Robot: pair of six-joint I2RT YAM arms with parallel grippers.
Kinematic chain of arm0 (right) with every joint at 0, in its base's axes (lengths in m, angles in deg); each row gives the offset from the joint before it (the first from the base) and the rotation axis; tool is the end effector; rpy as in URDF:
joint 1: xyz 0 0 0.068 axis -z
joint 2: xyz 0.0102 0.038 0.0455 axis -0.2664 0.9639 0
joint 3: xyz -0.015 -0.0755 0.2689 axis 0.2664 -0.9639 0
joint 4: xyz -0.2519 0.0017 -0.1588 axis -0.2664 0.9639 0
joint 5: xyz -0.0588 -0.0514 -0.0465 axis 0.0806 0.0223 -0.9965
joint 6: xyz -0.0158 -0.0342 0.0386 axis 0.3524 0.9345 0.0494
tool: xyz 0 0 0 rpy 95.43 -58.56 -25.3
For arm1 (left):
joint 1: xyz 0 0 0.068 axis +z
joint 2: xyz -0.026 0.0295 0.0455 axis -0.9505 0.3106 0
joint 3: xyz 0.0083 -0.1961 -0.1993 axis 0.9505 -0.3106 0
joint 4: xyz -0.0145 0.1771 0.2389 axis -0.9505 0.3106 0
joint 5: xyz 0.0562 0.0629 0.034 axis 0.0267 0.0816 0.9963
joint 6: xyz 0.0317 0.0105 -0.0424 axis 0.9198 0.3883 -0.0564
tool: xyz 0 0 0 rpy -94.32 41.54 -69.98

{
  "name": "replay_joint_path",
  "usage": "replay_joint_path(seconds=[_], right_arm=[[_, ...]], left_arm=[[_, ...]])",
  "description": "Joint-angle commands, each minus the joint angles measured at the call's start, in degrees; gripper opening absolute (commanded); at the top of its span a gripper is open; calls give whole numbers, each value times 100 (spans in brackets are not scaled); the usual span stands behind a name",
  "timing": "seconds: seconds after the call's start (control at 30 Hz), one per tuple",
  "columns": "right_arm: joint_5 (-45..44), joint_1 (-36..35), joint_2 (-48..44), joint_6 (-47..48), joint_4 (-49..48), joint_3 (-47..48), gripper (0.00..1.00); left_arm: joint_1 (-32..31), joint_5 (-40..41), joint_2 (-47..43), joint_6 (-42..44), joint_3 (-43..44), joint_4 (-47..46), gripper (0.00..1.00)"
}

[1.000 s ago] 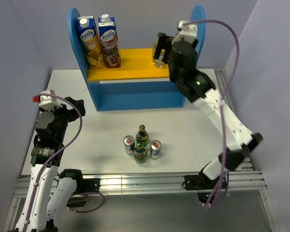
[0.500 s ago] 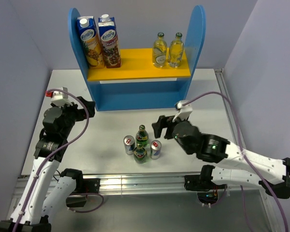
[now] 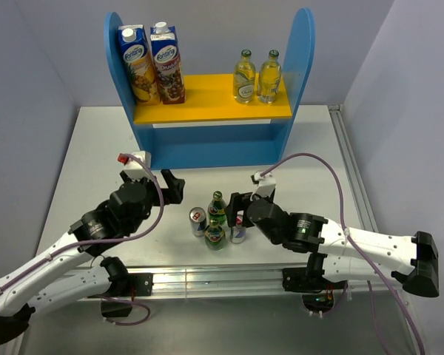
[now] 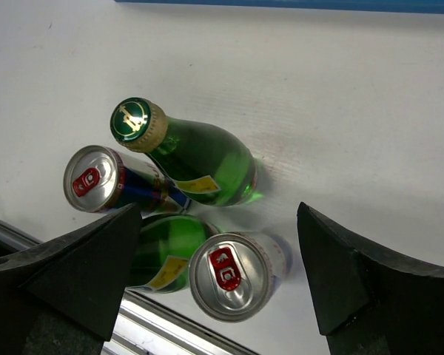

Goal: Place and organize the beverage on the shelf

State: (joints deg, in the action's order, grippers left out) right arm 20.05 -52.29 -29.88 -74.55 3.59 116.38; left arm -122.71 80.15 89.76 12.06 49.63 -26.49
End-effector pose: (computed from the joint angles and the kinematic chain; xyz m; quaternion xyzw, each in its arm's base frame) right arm 0.1066 0.2082 0.2711 -0.0705 0.8477 0.2188 0.4780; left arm 0.1395 -0.1420 0.3402 -0.0315 0.7969 -0.2109 0.5652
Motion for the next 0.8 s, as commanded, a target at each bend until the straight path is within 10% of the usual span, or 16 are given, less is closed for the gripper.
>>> replay_joint_path(seconds=[0.0, 0.3, 0.77], right_arm=[[42, -28, 125, -29, -522, 71, 93], [34, -28, 696, 235, -952, 308, 93], [-282, -28, 1742, 692, -1673, 712, 92]], left_arm=[[-638, 768, 53, -545, -56, 89, 99], [-2151, 1902, 142, -1406, 58, 634, 99], [-2864, 2351, 379, -1864, -65, 933, 99]])
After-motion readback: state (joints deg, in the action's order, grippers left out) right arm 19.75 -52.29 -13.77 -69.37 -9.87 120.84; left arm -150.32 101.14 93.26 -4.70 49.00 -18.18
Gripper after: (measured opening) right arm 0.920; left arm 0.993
